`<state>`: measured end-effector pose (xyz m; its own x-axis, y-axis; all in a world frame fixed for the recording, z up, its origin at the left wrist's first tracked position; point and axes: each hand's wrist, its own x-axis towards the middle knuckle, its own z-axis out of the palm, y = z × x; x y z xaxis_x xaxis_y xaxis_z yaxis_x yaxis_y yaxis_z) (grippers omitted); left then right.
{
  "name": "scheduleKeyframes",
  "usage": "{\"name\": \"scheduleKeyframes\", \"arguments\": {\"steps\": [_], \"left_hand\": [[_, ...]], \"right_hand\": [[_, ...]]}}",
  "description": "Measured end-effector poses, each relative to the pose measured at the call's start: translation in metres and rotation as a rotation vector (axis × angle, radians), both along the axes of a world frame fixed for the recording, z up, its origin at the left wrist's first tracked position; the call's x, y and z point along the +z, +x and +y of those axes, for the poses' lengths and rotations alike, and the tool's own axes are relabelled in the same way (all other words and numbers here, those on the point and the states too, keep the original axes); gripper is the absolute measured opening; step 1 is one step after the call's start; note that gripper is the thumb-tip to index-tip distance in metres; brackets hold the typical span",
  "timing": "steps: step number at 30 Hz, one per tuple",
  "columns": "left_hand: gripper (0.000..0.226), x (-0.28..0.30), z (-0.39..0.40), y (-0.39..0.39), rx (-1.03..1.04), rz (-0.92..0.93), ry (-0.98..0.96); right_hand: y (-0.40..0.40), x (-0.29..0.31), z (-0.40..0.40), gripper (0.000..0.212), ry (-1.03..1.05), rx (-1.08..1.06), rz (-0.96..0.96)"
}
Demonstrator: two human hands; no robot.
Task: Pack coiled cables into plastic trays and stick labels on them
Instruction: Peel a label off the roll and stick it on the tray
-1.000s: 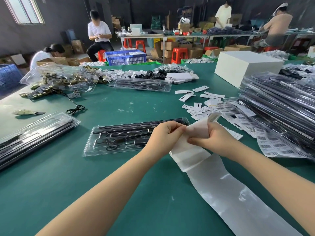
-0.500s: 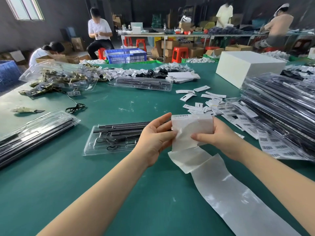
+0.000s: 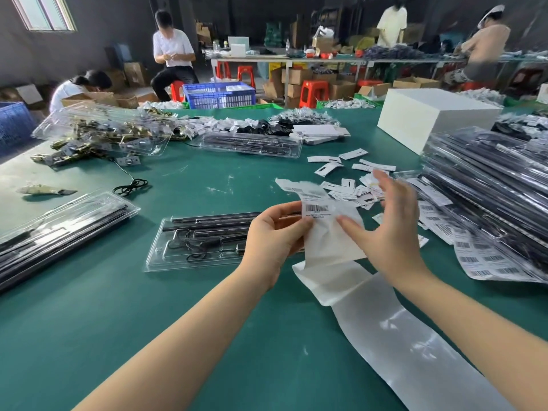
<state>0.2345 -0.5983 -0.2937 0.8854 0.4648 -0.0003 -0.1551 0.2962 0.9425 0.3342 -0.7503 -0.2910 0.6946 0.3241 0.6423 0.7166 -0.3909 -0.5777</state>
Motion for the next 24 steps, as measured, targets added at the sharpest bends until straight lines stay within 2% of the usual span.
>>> {"name": "scheduleKeyframes", "arguments": {"steps": [1,2,3,5,7,12,17,19,24], "left_hand": [[0.022,0.0,-0.002,0.001,-0.015,0.001,0.005],[0.024,0.0,-0.003,0.002,-0.037,0.001,-0.004],[0.026,0.001,-0.005,0.002,-0.062,-0.001,-0.025],[0.029,0.003,-0.007,0.004,-0.107,-0.016,-0.08],[0.032,0.003,-0.006,0.007,-0.115,-0.014,-0.106],[0.04,0.003,-0.009,0.01,-0.089,0.002,-0.02],[0.054,0.003,-0.015,0.017,-0.059,-0.001,0.037],[0.059,0.002,-0.017,0.019,-0.073,0.002,0.019],[0.062,-0.005,-0.016,0.022,-0.104,0.008,0.006]], "right_hand": [[-0.001,0.004,0.002,0.056,-0.035,0.01,-0.207],[-0.001,0.009,0.005,0.037,-0.068,0.071,-0.317],[-0.002,0.012,0.007,0.021,-0.1,0.137,-0.36],[-0.004,0.014,0.011,0.009,-0.139,0.188,-0.347],[-0.005,0.013,0.011,0.01,-0.154,0.144,-0.39],[0.001,0.012,0.008,0.012,-0.241,0.042,-0.681],[0.007,0.013,0.006,0.02,-0.25,0.027,-0.73],[0.012,0.01,0.003,0.019,-0.319,0.043,-0.811],[0.018,0.005,-0.002,0.011,-0.244,0.143,-0.611]]}}
